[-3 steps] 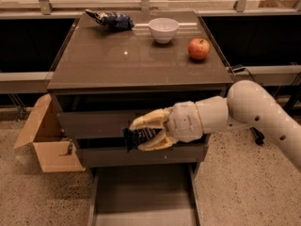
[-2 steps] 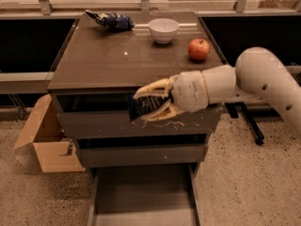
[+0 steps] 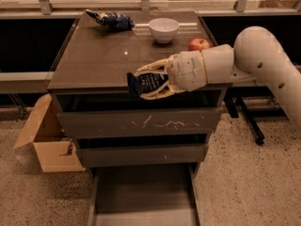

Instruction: Pick rxbar blueberry from bottom drawer and place on counter

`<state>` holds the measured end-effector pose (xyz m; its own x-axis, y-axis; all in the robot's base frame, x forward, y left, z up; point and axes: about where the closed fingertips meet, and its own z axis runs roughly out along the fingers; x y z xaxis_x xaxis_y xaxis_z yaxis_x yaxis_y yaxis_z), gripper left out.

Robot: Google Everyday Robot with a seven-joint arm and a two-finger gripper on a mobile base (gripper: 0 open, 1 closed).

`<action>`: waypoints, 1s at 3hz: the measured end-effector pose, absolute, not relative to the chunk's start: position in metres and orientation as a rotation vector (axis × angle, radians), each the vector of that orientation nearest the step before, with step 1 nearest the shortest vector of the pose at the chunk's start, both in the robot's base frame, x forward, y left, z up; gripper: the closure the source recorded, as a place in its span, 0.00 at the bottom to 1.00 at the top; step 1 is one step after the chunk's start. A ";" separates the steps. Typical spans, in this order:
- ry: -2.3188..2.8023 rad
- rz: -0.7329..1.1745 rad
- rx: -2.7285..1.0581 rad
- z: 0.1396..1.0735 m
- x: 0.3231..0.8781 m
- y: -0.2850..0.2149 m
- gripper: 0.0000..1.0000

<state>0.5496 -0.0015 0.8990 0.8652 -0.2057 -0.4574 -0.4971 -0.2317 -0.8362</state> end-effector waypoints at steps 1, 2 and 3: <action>0.573 0.322 -1.788 0.904 0.574 0.000 1.00; 0.670 0.414 -1.711 0.919 0.628 0.007 1.00; 0.819 0.449 -1.629 0.926 0.673 0.009 1.00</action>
Offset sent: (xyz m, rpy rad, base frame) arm 0.1245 0.0047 0.0394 0.1308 0.2383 -0.0904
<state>0.6733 0.0090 0.9257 0.6781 -0.2646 -0.6857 -0.7204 -0.0545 -0.6914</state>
